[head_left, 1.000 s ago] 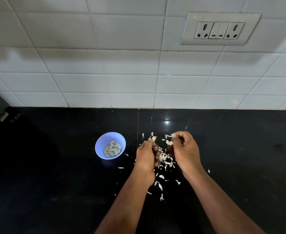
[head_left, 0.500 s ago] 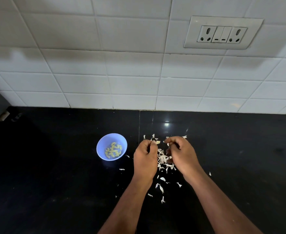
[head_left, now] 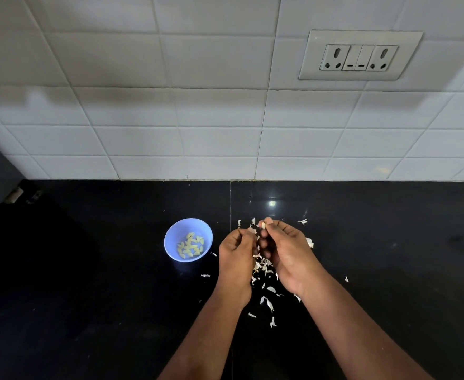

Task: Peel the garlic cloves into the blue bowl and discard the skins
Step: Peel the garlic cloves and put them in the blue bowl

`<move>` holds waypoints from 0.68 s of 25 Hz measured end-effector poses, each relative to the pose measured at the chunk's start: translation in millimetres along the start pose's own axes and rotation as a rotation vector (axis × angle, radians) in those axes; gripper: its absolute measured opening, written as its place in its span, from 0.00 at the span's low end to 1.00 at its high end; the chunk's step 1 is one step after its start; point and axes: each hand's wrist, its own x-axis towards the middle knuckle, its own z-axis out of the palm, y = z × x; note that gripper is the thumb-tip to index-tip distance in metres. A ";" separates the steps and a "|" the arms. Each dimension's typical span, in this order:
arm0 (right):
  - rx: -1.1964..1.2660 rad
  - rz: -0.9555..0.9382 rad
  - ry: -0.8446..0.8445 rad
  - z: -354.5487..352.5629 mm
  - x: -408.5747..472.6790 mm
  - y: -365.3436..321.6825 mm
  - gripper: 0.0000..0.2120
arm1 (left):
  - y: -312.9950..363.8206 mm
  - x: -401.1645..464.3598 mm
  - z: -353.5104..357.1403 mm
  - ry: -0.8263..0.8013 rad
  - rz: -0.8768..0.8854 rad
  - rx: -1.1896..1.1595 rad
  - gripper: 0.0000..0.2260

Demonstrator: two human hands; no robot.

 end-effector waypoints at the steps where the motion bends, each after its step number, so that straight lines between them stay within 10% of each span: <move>1: 0.034 0.005 -0.001 -0.2 -0.4 0.4 0.09 | -2.8 2.9 -5.2 0.003 0.005 0.085 0.10; 11: 0.081 -0.048 0.101 -3.4 -10.2 13.8 0.05 | -0.2 -1.7 -34.9 0.107 0.043 0.787 0.06; 17: 0.005 -0.090 0.173 -3.8 -18.3 19.5 0.05 | 0.0 -1.8 -26.0 0.024 0.108 0.455 0.12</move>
